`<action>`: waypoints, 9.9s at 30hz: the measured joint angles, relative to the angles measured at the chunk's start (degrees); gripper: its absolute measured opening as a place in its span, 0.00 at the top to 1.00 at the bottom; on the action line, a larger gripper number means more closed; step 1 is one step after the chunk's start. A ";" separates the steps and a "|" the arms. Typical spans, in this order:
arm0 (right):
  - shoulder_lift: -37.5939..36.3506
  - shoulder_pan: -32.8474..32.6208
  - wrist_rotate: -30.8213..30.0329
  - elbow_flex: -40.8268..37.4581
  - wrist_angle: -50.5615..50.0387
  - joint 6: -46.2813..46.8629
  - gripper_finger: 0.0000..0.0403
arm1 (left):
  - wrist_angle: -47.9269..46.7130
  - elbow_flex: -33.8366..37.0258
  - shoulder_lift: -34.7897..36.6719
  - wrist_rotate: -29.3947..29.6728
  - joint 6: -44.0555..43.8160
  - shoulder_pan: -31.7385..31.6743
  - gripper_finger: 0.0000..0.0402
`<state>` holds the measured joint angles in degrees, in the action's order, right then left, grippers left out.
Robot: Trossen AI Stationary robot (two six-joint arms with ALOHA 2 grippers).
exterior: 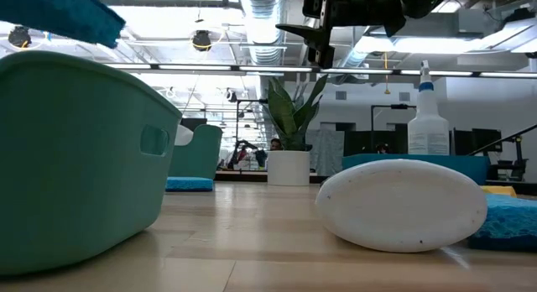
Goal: Pick & Place Kitchen Items
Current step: Put the blue sponge into the bottom green bin, then put the transparent spray bottle into the blue bin
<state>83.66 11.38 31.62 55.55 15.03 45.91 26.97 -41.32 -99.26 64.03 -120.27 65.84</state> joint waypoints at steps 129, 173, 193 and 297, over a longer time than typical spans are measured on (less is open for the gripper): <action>0.00 0.00 -0.11 -0.02 2.34 -0.94 0.39 | -6.68 0.04 12.72 -21.48 2.92 -0.26 0.28; 0.00 2.75 -0.04 -0.02 1.41 -1.36 0.39 | -32.74 -12.89 4.00 -68.95 61.37 -20.08 1.00; 0.02 4.61 1.69 -0.02 0.27 -2.56 0.39 | -43.39 -25.45 -6.10 -62.96 71.27 -19.91 1.00; 0.02 3.04 -0.44 -0.02 -2.75 -3.89 0.39 | -30.18 10.91 16.39 -84.16 73.32 -49.20 0.29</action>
<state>83.68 14.41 31.18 55.53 12.27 42.02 -3.21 -30.41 -82.87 -20.13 -46.95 16.64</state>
